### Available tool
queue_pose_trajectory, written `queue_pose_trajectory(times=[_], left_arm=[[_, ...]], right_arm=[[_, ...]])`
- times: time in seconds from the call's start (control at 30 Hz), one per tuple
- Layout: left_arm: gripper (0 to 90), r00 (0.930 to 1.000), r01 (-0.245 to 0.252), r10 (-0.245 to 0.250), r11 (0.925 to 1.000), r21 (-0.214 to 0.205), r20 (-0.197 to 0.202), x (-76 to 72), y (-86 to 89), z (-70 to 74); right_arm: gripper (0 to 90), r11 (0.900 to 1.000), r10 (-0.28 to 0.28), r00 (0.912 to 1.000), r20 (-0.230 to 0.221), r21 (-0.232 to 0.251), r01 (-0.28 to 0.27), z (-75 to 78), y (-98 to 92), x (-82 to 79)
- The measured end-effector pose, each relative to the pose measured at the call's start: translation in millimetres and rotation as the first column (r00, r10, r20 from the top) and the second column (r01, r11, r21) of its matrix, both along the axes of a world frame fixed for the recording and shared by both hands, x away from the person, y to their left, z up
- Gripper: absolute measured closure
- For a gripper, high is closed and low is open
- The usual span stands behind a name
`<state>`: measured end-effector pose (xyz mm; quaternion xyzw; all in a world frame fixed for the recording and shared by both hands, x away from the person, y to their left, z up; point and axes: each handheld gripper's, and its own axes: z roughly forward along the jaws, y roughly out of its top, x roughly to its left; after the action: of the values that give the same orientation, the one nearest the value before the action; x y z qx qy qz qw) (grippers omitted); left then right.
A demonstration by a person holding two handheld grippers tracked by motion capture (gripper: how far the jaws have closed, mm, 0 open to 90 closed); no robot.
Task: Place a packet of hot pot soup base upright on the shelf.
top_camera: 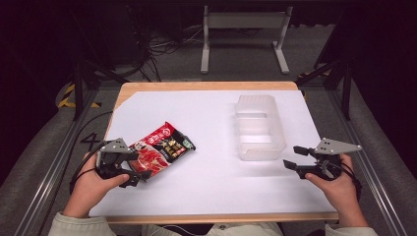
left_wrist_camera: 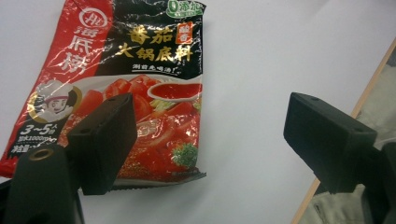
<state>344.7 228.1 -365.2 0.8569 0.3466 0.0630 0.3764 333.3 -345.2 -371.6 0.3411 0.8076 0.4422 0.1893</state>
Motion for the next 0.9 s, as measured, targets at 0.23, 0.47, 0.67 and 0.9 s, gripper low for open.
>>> queue_pose_trajectory(times=[0.23,0.47,0.67,0.9], left_arm=[[20.9,0.9996,-0.001,0.002,0.9995,-0.031,0.027,3.8,0.1,-0.5],[16.9,0.9989,-0.028,0.03,0.9981,-0.054,0.036,17.6,1.2,2.3],[9.7,0.9972,-0.037,0.042,0.9967,-0.071,0.062,38.1,4.7,1.2],[12.9,0.9913,-0.099,0.106,0.9915,-0.085,0.079,55.8,10.8,-2.2]], right_arm=[[34.0,1.0,0.008,0.9999,-0.007,-0.003,-0.008,-2.0,2.0,1.0],[34.1,0.9999,0.01,0.9998,-0.016,-0.003,-0.01,-2.3,1.9,1.1],[31.7,1.0,0.006,0.9999,-0.014,0.0,-0.006,-4.1,2.3,2.3],[31.1,0.9998,0.02,0.9998,-0.005,0.005,-0.02,-6.9,3.0,3.0]])
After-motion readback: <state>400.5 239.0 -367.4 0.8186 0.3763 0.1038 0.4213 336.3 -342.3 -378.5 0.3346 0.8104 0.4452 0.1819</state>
